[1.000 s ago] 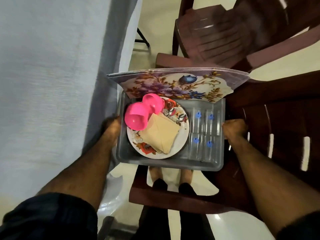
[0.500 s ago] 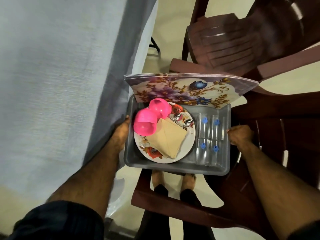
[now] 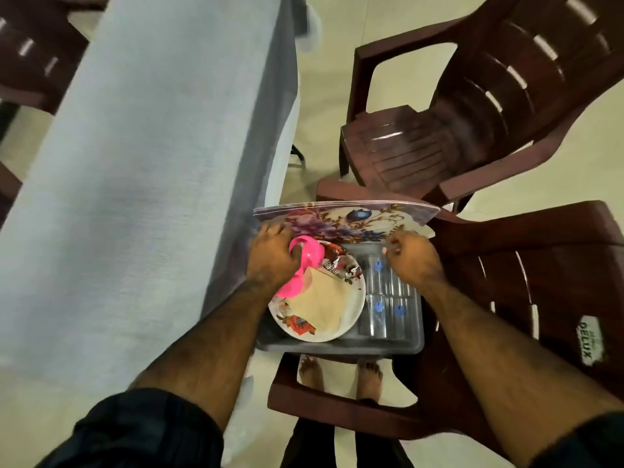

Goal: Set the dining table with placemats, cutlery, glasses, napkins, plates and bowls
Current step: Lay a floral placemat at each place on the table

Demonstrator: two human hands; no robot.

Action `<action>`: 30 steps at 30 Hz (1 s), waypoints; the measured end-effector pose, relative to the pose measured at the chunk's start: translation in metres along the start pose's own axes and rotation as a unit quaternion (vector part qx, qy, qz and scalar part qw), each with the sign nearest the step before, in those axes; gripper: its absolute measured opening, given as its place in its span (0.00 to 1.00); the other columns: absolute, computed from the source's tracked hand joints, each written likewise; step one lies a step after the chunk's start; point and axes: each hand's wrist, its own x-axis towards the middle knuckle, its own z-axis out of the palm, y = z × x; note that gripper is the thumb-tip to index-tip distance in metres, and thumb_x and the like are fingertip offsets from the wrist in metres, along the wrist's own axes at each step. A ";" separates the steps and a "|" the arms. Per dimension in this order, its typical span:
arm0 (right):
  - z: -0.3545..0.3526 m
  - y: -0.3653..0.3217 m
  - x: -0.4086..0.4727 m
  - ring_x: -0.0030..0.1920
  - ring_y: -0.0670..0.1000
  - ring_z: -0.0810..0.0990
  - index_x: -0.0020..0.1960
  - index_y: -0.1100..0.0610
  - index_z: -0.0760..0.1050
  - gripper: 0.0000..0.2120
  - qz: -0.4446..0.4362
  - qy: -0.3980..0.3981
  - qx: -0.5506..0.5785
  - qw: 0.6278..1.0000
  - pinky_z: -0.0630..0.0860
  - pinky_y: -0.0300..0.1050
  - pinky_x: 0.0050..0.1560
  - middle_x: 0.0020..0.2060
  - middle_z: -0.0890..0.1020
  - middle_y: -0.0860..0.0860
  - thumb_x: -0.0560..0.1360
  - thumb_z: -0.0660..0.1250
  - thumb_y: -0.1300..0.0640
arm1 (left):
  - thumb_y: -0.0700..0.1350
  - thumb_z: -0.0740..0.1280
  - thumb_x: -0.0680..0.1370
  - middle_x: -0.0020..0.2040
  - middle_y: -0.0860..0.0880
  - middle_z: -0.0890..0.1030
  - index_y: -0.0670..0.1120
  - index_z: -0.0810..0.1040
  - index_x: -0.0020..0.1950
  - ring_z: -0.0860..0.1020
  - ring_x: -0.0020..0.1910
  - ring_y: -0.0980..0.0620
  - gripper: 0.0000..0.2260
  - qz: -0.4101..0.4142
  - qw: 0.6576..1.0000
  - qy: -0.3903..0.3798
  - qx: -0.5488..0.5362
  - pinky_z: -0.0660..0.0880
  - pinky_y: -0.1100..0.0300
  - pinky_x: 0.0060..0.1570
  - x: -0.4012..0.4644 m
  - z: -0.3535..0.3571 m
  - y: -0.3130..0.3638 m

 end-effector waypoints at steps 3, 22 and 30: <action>-0.018 -0.027 0.015 0.56 0.57 0.81 0.62 0.52 0.79 0.13 -0.052 0.037 -0.059 0.996 0.79 0.51 0.56 0.58 0.82 0.53 0.79 0.69 0.52 | 0.50 0.64 0.75 0.60 0.43 0.78 0.44 0.79 0.58 0.74 0.59 0.41 0.16 0.100 0.991 0.047 0.077 0.75 0.45 0.58 0.035 -0.020 0.026; -0.067 -0.049 0.033 0.53 0.57 0.75 0.52 0.51 0.83 0.11 -0.122 0.158 -0.362 0.911 0.68 0.58 0.57 0.49 0.82 0.52 0.70 0.74 0.53 | 0.56 0.67 0.80 0.50 0.44 0.84 0.52 0.81 0.58 0.83 0.50 0.39 0.11 0.076 0.974 -0.099 0.187 0.74 0.52 0.45 0.063 -0.043 0.036; -0.156 -0.130 -0.027 0.66 0.62 0.71 0.71 0.52 0.68 0.26 -0.210 0.316 -0.230 0.896 0.66 0.62 0.64 0.69 0.70 0.58 0.74 0.65 0.55 | 0.49 0.70 0.75 0.52 0.47 0.86 0.57 0.83 0.62 0.83 0.50 0.41 0.16 -0.040 0.998 -0.028 0.035 0.81 0.50 0.51 0.014 -0.188 0.053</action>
